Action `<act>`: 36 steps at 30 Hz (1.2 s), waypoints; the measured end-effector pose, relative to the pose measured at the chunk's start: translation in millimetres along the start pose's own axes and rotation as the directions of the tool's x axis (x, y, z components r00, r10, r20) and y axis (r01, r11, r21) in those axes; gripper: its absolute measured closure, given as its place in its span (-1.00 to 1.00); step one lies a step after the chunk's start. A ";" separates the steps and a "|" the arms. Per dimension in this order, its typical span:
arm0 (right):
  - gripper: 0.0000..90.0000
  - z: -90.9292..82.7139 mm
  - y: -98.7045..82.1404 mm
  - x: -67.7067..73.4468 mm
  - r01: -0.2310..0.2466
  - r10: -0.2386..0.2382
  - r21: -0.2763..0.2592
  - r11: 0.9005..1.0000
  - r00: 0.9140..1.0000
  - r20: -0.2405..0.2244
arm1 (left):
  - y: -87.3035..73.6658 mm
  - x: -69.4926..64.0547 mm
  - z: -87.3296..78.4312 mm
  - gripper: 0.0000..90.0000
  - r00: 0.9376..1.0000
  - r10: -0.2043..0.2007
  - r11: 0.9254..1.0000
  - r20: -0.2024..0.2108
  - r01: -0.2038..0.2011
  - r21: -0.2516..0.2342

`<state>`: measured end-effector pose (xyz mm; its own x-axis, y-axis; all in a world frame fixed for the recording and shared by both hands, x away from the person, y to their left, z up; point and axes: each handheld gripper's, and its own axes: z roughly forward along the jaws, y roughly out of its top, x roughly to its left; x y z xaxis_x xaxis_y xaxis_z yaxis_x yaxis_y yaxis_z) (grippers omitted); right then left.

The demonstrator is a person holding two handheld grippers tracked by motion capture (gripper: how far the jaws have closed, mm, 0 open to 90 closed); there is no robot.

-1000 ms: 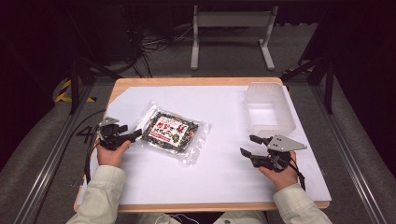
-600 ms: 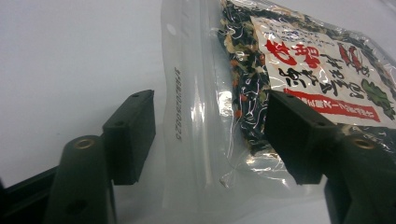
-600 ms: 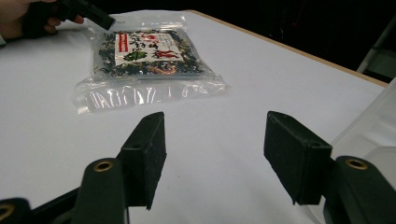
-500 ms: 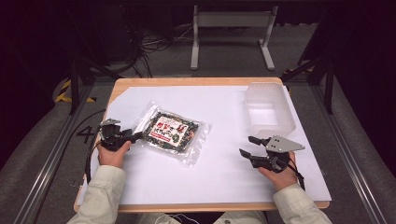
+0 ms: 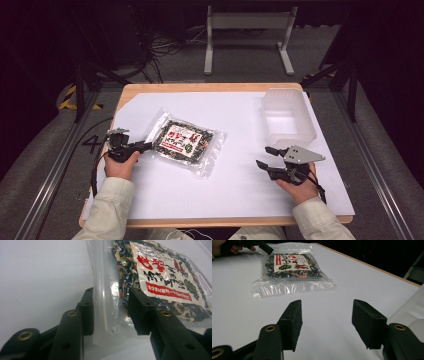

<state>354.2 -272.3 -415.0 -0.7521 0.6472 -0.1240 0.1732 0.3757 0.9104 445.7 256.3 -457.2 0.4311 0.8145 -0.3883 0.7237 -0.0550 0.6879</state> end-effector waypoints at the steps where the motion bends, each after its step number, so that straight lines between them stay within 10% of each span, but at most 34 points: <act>1: -0.08 0.0 0.1 -0.1 0.000 0.000 0.001 1.000 1.000 -0.001 | 0.2 -0.6 0.8 0.44 1.000 -0.001 1.000 0.024 0.000 0.010; 17: -0.08 -0.6 0.8 0.4 0.009 -0.009 0.004 1.000 1.000 0.001 | 0.7 -22.9 2.1 0.98 0.994 0.095 0.995 -0.051 -0.094 0.011; 22: -0.08 -0.8 0.9 0.3 0.013 -0.013 0.004 1.000 1.000 0.004 | 3.4 -29.8 -8.7 0.99 0.993 0.105 0.991 -0.049 -0.109 -0.084; 36: 0.03 -5.4 3.9 0.2 0.010 -0.010 -0.007 1.000 1.000 -0.003 | 23.6 -65.0 -54.9 0.99 0.979 0.194 0.945 0.056 -0.171 -0.280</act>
<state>351.3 -274.4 -409.4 -0.7557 0.6414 -0.1322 0.1611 0.3777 0.9118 405.1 233.7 -382.1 0.5927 0.7548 -0.2811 0.4587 -0.0295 0.8881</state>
